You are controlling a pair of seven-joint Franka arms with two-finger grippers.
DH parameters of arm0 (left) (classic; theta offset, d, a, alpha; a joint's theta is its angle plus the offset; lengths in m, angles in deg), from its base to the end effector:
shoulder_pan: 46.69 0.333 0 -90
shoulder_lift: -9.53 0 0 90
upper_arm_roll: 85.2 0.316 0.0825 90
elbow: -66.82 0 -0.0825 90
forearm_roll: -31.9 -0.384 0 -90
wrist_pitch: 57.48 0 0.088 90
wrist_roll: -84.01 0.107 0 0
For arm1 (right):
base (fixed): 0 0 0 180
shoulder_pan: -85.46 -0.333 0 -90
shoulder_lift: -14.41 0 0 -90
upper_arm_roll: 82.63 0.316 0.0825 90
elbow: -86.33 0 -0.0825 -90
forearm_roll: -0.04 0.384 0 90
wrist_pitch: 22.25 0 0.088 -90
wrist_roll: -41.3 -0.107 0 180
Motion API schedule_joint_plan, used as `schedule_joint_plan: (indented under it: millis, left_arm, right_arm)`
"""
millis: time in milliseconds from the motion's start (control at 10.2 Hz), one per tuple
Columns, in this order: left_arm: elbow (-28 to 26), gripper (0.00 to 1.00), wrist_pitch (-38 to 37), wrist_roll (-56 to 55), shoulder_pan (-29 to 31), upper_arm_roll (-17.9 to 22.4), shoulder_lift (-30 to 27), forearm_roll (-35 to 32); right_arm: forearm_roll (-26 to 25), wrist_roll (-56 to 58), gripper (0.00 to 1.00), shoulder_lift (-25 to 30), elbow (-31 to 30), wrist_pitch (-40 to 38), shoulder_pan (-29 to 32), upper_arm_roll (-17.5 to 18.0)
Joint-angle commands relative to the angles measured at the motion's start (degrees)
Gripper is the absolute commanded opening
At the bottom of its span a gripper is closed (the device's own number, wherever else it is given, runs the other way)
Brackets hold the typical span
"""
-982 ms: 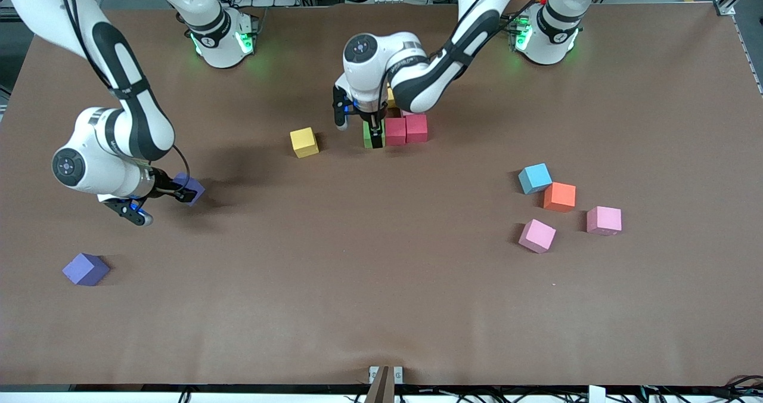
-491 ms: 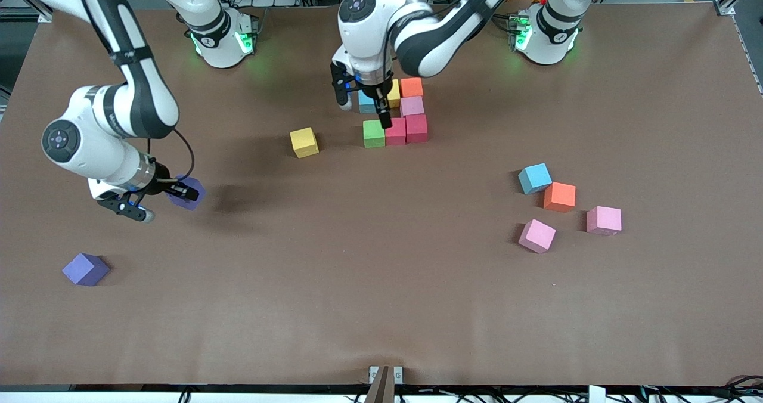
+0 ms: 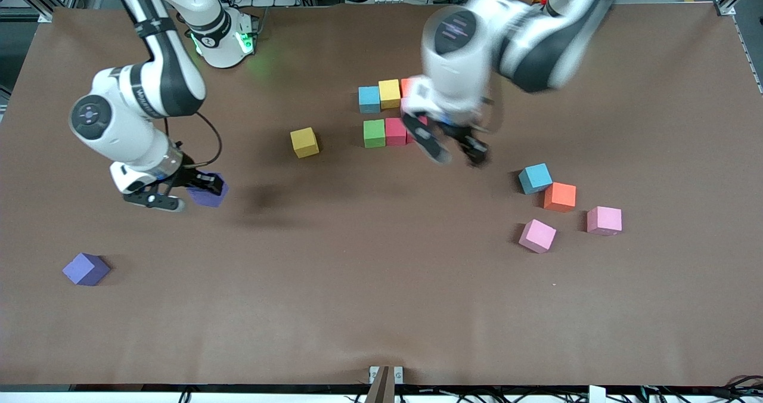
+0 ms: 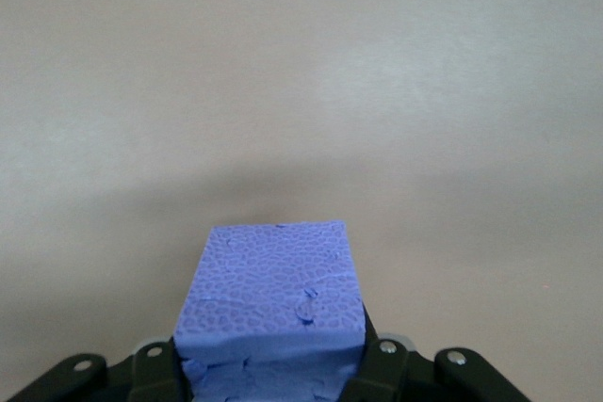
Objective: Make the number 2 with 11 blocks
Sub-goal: 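Release the green cube while the right gripper lifts the purple cube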
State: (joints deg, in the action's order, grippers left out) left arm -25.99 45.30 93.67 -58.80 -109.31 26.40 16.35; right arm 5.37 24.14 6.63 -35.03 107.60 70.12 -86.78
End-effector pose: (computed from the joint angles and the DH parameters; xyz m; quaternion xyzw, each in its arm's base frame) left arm 0.5382 -0.3346 0.4578 -0.9051 0.4167 0.0284 0.0796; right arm 0.5525 0.1123 0.3509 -0.9962 0.0812 0.0013 0.0316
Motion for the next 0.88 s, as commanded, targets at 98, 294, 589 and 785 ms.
schedule_joint_plan:
  millis: [98,294,589,785]
  left_arm:
    - [2.88,1.00,0.91,1.68,13.57,-0.86,5.79,6.83]
    - [5.69,1.00,3.11,0.55,14.40,0.71,10.10,5.98]
    - [9.83,1.00,6.10,-1.29,14.22,4.58,15.81,5.98]
    - [11.50,1.00,10.14,-0.78,13.61,6.52,19.41,5.97]
  right_arm:
    - [0.47,-1.20,0.60,-1.71,2.26,-0.38,-6.44,-1.30]
    - [2.31,-5.23,0.60,-5.30,6.38,-1.34,-10.40,-1.30]
    - [2.49,-9.37,0.58,-9.80,12.71,-9.77,-14.01,-1.22]
    - [6.77,-11.66,0.58,-11.73,14.65,-9.44,-17.34,-1.22]
